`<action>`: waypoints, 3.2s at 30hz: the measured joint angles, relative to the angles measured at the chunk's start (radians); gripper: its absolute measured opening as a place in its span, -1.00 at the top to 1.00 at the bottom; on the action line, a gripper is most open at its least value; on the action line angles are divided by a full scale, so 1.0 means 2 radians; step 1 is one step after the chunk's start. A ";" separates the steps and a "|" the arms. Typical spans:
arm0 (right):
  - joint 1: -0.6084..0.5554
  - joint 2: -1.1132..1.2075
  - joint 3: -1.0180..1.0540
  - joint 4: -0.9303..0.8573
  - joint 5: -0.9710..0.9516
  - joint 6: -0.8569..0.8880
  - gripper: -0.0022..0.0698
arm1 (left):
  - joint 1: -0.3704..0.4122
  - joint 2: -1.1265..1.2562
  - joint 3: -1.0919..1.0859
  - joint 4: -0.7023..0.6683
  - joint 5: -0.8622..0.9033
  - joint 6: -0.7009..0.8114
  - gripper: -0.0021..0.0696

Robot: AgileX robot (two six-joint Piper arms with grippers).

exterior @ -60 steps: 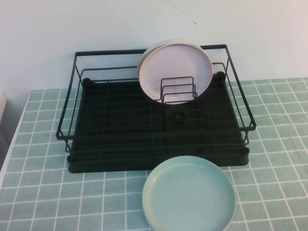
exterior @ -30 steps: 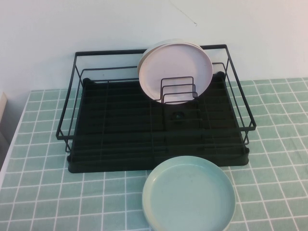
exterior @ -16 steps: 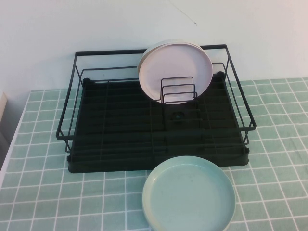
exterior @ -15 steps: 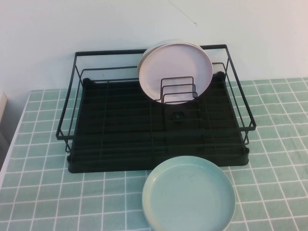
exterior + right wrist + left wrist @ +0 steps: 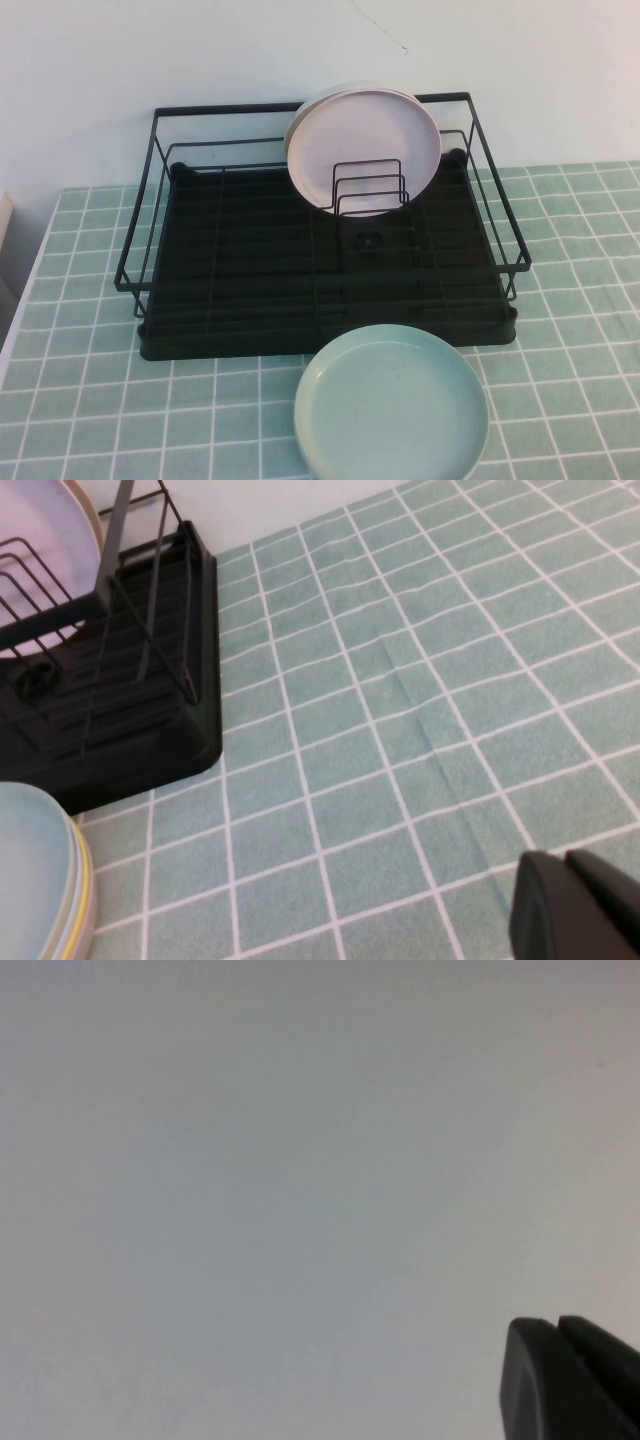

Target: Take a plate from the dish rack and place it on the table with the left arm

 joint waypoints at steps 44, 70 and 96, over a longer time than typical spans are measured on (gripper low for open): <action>0.000 0.000 0.000 0.000 0.000 0.000 0.94 | -0.151 0.807 -0.533 0.040 0.411 0.253 0.95; 0.000 0.000 0.000 0.000 0.000 0.000 0.94 | -0.097 0.975 -0.757 -0.430 0.568 0.719 0.79; 0.000 0.000 0.000 0.000 0.000 0.000 0.94 | -0.128 1.062 -0.768 -0.563 0.482 0.885 -0.07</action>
